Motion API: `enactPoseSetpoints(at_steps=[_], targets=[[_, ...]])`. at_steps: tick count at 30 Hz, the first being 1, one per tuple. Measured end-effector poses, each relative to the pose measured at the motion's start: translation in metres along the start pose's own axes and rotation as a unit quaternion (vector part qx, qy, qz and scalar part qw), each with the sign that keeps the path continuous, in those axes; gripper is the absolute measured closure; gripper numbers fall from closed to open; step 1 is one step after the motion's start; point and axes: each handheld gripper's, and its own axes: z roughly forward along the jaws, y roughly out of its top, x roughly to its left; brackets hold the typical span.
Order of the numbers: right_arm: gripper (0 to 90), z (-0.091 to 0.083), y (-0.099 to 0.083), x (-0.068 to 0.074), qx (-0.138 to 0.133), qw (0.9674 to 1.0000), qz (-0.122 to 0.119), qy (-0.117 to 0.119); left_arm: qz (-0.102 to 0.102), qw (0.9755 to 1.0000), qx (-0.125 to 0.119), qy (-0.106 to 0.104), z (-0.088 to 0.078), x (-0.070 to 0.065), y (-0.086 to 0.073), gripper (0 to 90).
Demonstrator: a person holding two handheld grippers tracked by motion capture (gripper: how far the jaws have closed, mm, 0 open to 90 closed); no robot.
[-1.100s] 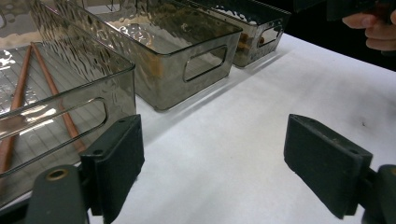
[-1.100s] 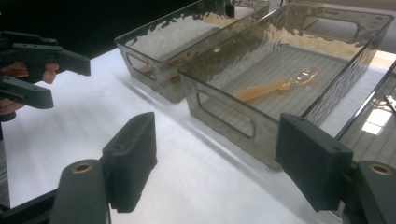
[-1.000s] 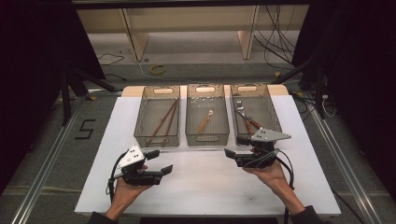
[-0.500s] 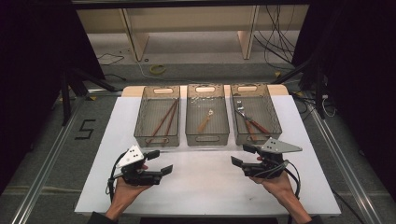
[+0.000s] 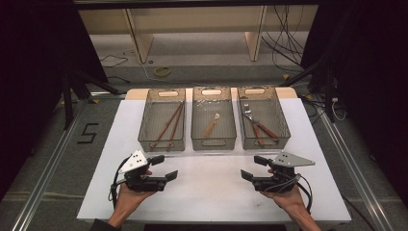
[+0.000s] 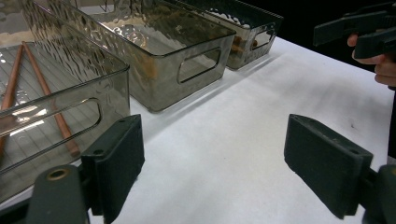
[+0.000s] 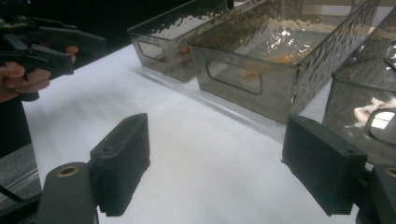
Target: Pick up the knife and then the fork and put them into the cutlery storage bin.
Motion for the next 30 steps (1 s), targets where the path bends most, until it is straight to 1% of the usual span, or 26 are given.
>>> enactPoseSetpoints(at_steps=[11, 17, 30], targets=[[22.8, -0.0023, -0.0071, -0.0012, 0.005, 1.0, 0.001, -0.006, 0.0, 1.0, 0.002, -0.002, 0.001, 0.0004, 0.0, 19.5], [22.9, -0.003, -0.0064, 0.0003, 0.003, 1.0, -0.004, -0.008, -0.001, 1.0, 0.002, -0.002, 0.0008, 0.0006, 0.0, 19.5], [23.0, -0.0045, -0.006, 0.0, 0.0, 1.0, -0.004, -0.009, -0.001, 1.0, 0.002, -0.001, 0.001, 0.0009, -0.0001, 19.5]])
